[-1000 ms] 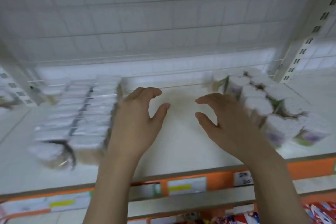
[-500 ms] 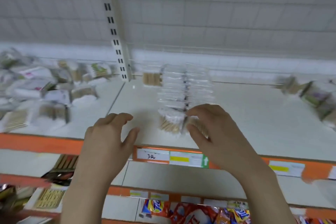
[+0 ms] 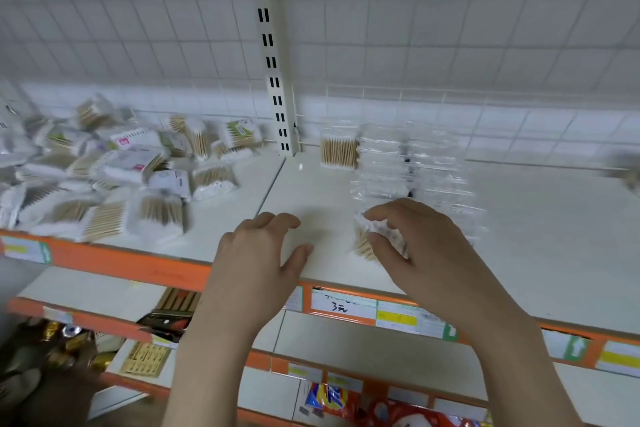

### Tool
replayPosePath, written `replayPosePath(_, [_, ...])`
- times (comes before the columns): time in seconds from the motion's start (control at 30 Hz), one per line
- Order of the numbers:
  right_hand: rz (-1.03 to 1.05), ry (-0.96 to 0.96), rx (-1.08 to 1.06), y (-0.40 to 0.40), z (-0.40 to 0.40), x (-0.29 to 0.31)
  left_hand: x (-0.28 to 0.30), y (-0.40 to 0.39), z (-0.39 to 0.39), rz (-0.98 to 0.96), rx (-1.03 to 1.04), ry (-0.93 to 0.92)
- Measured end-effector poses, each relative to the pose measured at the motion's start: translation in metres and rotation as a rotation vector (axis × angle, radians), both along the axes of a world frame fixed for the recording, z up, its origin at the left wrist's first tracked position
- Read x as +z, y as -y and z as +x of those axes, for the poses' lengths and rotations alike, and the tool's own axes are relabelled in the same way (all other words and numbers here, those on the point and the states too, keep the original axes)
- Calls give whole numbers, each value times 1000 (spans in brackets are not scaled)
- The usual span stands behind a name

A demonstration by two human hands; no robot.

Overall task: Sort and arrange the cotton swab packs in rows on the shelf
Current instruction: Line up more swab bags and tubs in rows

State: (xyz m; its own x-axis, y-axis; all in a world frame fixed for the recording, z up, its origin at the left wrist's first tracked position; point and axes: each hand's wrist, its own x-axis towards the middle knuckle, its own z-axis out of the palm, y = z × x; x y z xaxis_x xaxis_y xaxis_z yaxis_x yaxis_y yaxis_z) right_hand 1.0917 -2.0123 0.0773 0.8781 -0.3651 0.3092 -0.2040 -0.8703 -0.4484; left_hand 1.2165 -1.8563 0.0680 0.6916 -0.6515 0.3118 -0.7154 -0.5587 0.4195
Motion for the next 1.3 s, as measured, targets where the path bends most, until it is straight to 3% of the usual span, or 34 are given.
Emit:
replayPosePath(0.23, [-20, -3, -5, -25, 53, 1, -4, -27, 50, -22, -9, -20])
replayPosePath(0.77, [3, -131, -94, -137, 220, -14, -3, -147, 259, -72, 29, -37])
replayPosePath(1.3, [-28, -211, -167, -100, 269, -31, -14, -119, 302, -22, 216, -281])
